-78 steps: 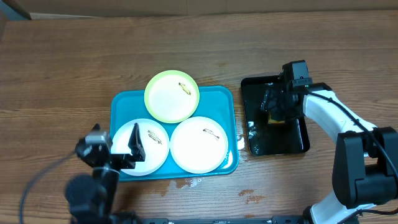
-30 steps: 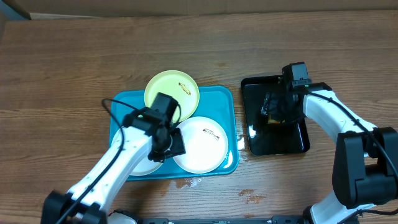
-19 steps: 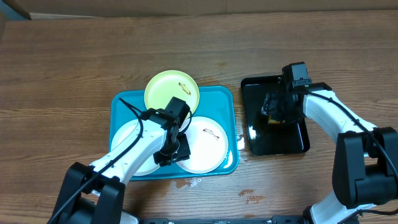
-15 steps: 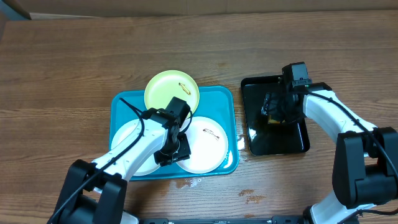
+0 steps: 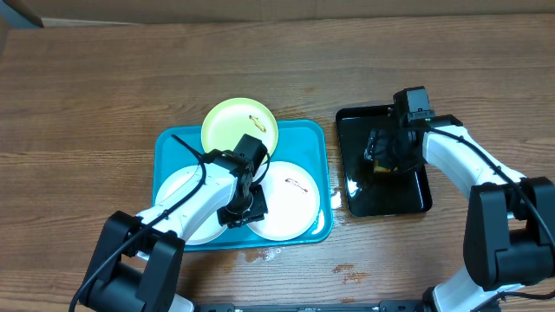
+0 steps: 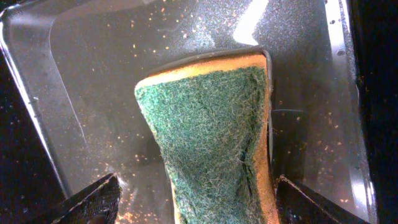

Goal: Clean dirty plates on tray and stack at the side

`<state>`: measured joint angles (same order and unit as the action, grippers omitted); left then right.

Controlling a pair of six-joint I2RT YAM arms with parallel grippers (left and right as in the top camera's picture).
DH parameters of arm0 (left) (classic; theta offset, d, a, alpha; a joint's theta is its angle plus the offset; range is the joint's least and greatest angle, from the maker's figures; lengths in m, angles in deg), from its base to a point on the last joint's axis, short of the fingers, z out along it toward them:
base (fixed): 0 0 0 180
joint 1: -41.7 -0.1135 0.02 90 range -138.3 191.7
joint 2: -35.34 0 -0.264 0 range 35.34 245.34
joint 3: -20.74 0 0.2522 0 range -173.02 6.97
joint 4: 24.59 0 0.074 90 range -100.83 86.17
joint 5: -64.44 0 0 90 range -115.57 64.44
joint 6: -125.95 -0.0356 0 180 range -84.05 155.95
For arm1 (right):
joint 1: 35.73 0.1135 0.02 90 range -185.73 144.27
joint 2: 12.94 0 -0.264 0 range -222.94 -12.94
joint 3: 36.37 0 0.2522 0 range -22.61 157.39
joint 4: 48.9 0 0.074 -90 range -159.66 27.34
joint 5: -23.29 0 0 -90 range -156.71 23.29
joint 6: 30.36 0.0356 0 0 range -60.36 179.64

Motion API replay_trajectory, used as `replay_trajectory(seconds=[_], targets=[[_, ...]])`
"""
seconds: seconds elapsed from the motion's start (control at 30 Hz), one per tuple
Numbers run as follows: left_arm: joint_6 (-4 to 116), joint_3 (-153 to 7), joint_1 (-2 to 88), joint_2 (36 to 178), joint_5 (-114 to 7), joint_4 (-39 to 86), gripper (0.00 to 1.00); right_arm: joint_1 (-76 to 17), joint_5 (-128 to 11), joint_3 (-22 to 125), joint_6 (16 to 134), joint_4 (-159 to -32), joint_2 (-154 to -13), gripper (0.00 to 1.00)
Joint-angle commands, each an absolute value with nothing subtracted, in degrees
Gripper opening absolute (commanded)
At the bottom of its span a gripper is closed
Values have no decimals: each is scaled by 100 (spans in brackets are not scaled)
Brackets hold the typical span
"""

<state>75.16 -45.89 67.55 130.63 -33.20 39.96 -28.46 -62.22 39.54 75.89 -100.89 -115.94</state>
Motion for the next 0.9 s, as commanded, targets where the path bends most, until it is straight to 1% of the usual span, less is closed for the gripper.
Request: replay_trajectory(seconds=[0.0,0.3,0.6,0.77,0.87], targets=[[6882,-4807,6762,13104,-3111,3950,33,-2833,-6211,4046,7567,-10072,-11430,81],[6261,-4941,6762,13109,-2479,3816,33,-2833,-6209,4046,7567,-10173,-11430,81],[6208,-4927,6768,13163,-2516,3753,33,-2833,-6209,4046,7569,-10387,-11430,81],[6125,-4895,6766,13168,-2490,3526,28,-2833,-6209,4046,7569,-10395,-11430,81],[6117,-4895,6766,13168,-2461,3500,21,-2833,-6209,4046,7569,-10439,-11430,81]])
